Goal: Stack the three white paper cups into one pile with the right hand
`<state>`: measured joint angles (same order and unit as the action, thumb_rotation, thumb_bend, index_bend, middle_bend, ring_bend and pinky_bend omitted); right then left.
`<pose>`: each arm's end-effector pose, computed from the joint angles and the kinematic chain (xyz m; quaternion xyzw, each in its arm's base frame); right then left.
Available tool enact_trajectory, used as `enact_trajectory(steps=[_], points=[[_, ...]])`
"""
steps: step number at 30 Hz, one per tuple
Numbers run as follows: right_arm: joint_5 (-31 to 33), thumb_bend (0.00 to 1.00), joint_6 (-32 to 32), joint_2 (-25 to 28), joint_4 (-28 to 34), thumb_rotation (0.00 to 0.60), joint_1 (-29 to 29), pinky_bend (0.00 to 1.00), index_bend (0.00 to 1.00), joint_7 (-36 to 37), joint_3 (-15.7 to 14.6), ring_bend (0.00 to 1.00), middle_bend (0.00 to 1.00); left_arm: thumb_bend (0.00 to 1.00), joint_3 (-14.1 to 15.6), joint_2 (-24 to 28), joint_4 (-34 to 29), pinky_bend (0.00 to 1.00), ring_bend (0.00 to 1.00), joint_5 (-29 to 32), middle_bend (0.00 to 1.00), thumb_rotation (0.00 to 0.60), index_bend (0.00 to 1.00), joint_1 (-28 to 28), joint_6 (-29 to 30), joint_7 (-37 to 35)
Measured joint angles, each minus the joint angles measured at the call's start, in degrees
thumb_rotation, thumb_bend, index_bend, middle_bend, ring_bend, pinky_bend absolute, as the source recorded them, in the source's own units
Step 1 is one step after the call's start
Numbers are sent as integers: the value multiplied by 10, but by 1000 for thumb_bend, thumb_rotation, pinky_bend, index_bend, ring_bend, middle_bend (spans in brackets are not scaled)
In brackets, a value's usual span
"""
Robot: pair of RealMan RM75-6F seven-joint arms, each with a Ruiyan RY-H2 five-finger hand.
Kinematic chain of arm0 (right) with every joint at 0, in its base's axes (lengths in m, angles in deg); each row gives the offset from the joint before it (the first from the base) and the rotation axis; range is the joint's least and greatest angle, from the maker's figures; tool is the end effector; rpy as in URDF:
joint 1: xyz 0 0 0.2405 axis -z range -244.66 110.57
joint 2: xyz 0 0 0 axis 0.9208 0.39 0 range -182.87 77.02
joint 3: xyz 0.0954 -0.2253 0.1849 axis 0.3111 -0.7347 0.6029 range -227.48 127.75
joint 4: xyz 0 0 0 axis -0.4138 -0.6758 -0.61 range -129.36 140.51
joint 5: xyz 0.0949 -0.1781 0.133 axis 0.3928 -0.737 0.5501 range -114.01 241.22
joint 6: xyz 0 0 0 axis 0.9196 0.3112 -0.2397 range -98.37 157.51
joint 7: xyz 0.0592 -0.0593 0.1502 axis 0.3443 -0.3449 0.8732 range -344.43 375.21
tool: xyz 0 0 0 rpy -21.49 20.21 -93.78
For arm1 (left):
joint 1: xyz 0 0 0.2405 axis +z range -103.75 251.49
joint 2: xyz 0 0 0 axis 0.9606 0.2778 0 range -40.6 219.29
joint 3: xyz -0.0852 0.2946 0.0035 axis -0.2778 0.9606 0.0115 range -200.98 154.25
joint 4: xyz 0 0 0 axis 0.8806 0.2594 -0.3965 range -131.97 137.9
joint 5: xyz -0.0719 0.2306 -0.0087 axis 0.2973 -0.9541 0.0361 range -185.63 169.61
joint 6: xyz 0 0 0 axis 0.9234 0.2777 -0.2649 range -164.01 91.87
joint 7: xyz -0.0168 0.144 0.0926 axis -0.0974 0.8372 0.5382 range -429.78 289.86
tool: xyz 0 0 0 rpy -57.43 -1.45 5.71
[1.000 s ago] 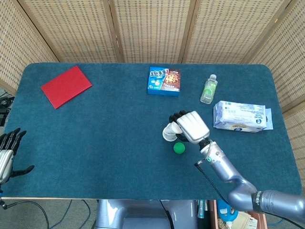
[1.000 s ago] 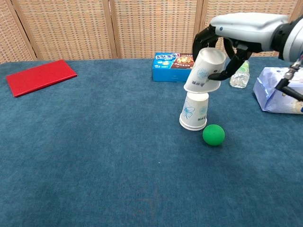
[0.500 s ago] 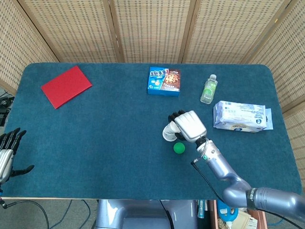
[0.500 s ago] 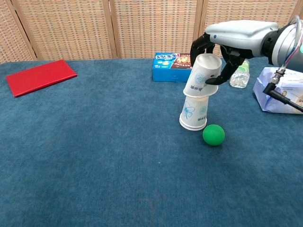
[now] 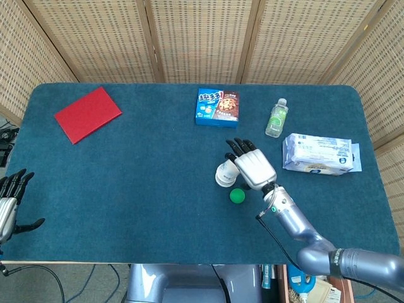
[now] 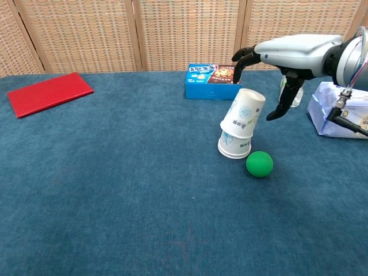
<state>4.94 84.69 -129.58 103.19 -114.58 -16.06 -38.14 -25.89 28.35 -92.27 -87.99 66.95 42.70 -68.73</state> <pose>-0.1297 -0.4208 0.0111 0.7775 -0.2883 0.3528 0.4335 -0.3780 0.2253 0.1558 -0.5953 -0.4261 -0.3420 0.5891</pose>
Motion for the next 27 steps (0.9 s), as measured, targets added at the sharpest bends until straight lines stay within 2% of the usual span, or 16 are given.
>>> enact_trajectory(steps=[8, 11, 14, 19, 27], points=[[-17, 228, 27, 9, 17, 600, 6, 82, 261, 0, -1, 0, 88, 147, 1, 0, 1, 0, 0, -1, 0, 600, 0, 0, 0, 0], [-34, 132, 42, 21, 30, 600, 16, 53, 240, 6, -4, 0, 69, 147, 1, 1, 0, 0, 0, -2, 0, 600, 0, 1, 2, -3], [-74, 14, 74, 39, 44, 600, 42, 7, 184, 24, -19, 0, 23, 147, 0, 3, 2, 0, 0, -3, 0, 600, 0, 3, 7, -12], [-157, 0, 167, 63, 52, 600, 120, 0, 8, 83, -58, 0, 0, 148, -2, -2, 10, 0, 0, -4, 0, 600, 0, 4, 11, -10], [-238, 0, 308, 70, 22, 600, 246, 0, 0, 148, -121, 0, 0, 147, -1, -7, 13, 0, 0, -15, 0, 600, 0, 6, 23, -9]])
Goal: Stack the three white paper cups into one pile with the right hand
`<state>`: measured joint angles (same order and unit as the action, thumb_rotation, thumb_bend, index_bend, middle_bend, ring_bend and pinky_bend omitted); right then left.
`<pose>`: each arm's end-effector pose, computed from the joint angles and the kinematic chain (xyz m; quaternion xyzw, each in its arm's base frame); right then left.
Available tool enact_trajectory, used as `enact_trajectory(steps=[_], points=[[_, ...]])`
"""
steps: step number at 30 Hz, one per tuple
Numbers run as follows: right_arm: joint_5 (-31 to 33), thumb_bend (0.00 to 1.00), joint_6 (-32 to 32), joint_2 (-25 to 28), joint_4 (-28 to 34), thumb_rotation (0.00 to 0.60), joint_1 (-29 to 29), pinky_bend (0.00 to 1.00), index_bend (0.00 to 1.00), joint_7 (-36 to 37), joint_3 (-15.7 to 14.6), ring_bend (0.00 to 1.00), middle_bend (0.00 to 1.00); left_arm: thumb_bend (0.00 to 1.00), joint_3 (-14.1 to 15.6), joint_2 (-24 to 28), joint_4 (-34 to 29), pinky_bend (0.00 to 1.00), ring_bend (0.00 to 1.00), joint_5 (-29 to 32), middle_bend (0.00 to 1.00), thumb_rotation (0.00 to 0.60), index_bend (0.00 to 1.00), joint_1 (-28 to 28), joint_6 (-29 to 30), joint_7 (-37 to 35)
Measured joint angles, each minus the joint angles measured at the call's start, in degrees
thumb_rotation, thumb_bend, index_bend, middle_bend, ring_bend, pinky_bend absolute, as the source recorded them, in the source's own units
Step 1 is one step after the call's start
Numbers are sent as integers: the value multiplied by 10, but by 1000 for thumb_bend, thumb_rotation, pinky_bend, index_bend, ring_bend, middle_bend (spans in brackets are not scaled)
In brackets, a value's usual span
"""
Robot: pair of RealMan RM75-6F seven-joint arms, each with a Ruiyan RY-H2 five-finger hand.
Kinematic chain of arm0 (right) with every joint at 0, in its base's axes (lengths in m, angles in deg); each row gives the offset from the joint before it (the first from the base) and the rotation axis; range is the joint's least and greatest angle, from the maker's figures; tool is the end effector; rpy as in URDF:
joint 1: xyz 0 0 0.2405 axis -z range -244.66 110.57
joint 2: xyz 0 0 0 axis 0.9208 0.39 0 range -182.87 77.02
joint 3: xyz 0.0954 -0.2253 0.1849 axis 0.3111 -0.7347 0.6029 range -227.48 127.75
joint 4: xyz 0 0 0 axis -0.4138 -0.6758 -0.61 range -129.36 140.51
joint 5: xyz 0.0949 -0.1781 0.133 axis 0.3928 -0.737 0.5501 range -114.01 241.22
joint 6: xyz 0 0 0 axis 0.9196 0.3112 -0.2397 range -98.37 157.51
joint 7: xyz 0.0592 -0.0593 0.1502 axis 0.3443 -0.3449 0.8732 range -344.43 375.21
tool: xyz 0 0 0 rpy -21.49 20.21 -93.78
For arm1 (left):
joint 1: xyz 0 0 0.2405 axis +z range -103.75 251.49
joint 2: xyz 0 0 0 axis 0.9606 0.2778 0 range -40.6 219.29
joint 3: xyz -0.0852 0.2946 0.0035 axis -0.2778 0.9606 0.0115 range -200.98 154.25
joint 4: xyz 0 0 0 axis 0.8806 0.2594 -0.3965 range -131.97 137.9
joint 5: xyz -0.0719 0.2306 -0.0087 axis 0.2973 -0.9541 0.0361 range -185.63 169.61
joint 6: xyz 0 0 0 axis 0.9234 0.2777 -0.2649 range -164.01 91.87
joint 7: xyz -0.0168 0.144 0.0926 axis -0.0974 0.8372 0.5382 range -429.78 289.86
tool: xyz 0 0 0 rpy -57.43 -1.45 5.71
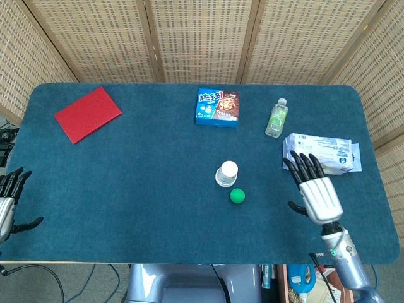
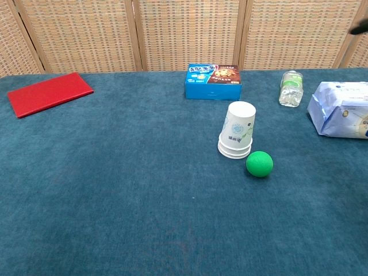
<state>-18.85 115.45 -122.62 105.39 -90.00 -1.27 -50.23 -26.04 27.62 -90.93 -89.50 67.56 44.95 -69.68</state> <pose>-0.2624 -0.2941 0.1001 0.6622 -0.2963 0.4309 0.5366 -0.3778 0.2233 0.1587 -0.5918 -0.4129 -0.3574 0.5929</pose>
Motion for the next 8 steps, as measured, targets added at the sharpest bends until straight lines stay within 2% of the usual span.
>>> enact_trajectory(steps=[3, 8], points=[[-29, 0, 43, -5, -36, 600, 34, 0, 0, 29, -14, 0, 0, 147, 2, 1, 2, 0, 0, -6, 0, 600, 0, 3, 6, -6], [-70, 0, 72, -17, -92, 600, 64, 0, 0, 84, -24, 0, 0, 147, 5, -1, 2, 0, 0, -12, 0, 600, 0, 7, 13, -1]])
